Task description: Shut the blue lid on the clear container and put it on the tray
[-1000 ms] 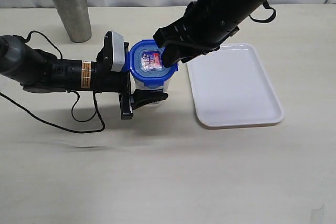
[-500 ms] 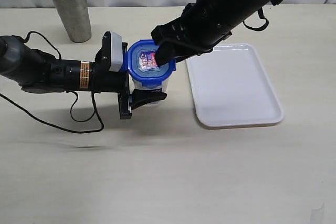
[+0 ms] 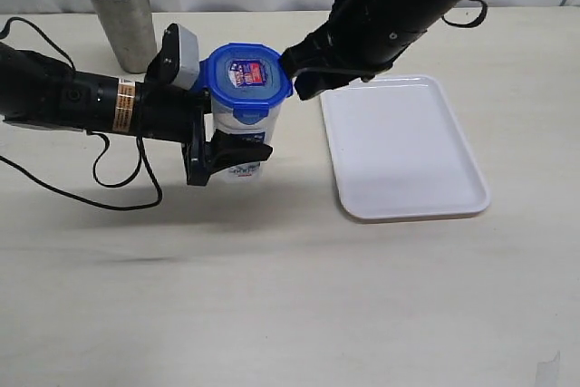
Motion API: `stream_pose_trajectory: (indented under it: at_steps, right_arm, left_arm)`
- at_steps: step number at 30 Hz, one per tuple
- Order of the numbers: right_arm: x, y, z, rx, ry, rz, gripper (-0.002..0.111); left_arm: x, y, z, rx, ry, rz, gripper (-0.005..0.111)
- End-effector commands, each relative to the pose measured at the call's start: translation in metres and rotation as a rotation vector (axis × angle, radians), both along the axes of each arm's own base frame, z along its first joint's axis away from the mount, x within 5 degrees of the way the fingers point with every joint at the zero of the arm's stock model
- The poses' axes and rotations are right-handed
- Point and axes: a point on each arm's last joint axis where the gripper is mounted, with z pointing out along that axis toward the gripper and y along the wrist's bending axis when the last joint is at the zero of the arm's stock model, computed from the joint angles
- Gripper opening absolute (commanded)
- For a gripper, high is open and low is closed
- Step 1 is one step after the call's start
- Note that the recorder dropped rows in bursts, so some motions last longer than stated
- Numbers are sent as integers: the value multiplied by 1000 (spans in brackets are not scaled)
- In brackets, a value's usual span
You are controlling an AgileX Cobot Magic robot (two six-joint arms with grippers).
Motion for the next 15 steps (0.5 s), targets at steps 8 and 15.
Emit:
stream_pose_trajectory:
  at_steps: [8,15]
  right_arm:
    - [-18,12,47,249,-123,121,4]
    - [-16,14,17,249,-84,109,5]
  left_arm:
    - [1,0,6,-9,-1,17,0]
    - [0,-1,7,-26,1,6,0]
